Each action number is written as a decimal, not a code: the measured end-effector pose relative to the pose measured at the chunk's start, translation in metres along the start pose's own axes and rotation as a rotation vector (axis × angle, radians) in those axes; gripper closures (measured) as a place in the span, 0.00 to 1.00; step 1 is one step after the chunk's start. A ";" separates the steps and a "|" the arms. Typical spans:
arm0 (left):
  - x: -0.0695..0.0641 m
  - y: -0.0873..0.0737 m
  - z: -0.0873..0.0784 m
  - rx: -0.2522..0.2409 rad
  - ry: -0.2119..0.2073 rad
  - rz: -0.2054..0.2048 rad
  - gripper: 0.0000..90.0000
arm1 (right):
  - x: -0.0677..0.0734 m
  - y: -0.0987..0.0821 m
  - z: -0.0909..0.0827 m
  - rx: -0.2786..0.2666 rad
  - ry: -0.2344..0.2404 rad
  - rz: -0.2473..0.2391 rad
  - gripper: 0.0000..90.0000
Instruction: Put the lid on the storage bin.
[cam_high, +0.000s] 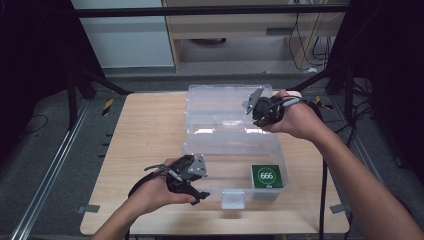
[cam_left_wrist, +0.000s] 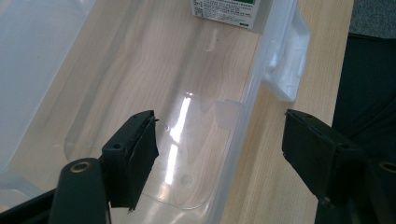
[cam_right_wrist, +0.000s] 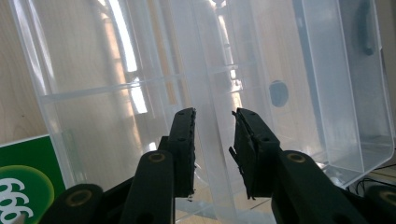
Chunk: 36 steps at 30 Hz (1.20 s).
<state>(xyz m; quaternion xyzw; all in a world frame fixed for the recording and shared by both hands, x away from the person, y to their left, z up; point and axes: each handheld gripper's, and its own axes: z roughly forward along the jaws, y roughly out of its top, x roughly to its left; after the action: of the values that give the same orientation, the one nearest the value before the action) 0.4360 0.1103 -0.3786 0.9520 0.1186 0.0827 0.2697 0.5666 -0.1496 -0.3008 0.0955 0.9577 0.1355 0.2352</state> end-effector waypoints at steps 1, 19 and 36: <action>0.000 0.000 0.001 0.002 -0.002 -0.003 0.31 | 0.000 0.000 0.002 0.011 0.008 -0.007 0.79; -0.004 -0.005 0.017 0.083 -0.050 0.010 0.54 | 0.000 -0.001 0.008 0.034 0.021 -0.062 0.87; 0.001 -0.009 0.029 0.088 -0.068 -0.021 0.83 | 0.001 0.002 0.009 0.031 0.023 -0.073 0.87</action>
<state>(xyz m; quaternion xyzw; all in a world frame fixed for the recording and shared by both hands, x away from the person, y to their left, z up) 0.4416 0.1042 -0.4077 0.9639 0.1231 0.0420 0.2322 0.5707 -0.1453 -0.3083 0.0626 0.9652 0.1129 0.2272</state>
